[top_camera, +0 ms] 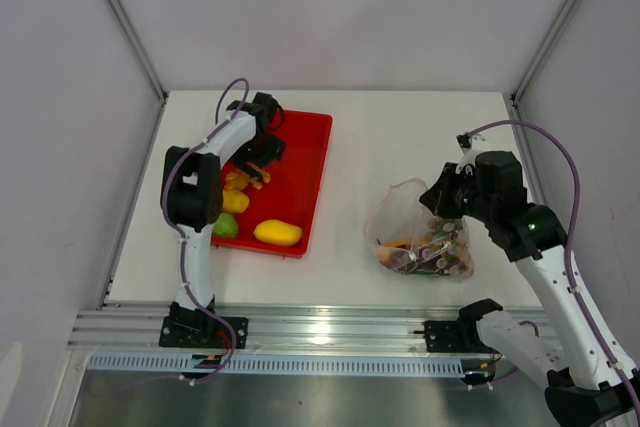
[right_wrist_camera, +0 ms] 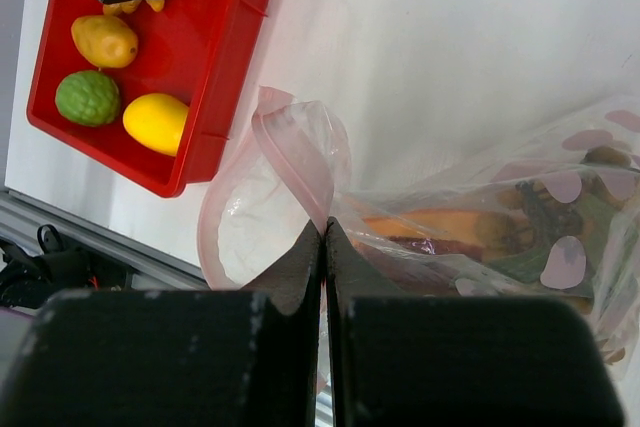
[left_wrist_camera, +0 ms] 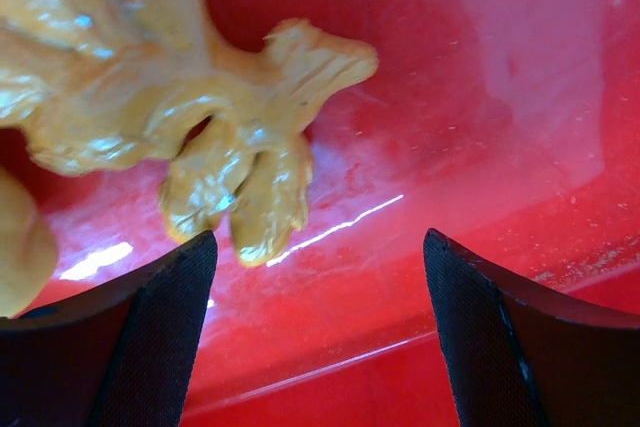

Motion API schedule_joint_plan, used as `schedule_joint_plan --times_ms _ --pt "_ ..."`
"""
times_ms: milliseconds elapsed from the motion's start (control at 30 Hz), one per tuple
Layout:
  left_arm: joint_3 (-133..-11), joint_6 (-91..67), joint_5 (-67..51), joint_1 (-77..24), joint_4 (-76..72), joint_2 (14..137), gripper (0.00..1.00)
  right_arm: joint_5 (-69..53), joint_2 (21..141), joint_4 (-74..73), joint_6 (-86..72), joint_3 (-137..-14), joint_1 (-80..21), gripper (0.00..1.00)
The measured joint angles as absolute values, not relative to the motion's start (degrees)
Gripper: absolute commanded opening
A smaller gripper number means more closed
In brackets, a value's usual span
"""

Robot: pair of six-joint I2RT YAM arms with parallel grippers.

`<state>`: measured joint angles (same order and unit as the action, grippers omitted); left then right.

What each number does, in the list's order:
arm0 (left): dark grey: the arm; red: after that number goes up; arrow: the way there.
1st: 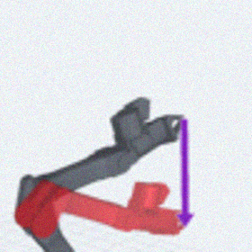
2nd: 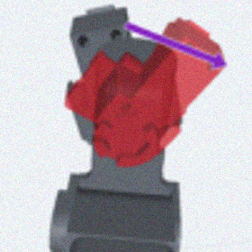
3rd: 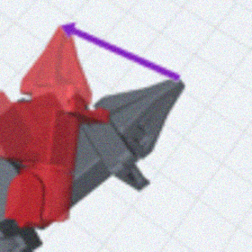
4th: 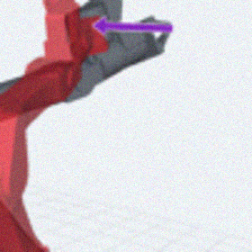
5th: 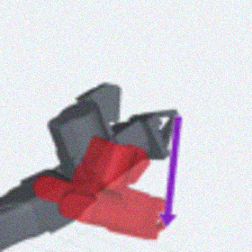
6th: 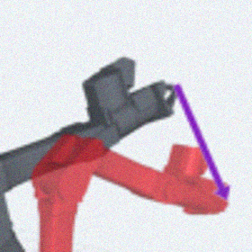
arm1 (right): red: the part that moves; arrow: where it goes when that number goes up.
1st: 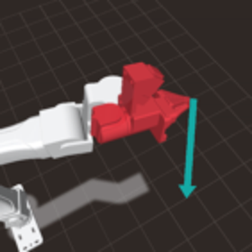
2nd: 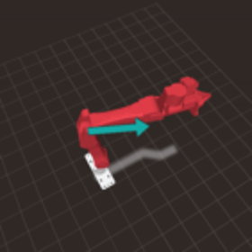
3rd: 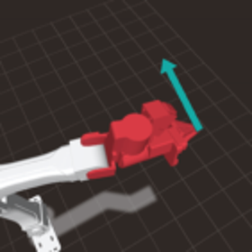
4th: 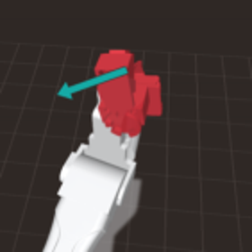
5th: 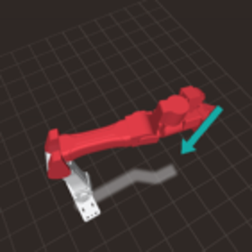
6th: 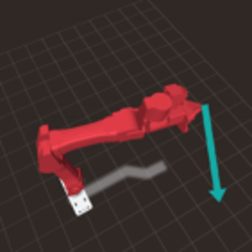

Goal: Place the food in the zip-top bag and seal the zipper
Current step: Pick up the fake vegetable from the bin.

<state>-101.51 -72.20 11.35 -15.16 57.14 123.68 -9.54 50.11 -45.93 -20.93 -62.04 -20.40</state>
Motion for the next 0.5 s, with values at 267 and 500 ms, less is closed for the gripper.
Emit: schedule_joint_plan --times_ms 267,500 --pt "-109.32 -75.22 9.98 -13.65 65.23 127.66 0.84 -9.63 49.30 -46.02 -21.02 -62.04 -20.34 0.00" --pt "-110.61 -75.02 9.23 -12.67 68.71 128.86 0.87 -10.48 48.25 -45.98 -21.91 -62.06 -20.23 0.00"
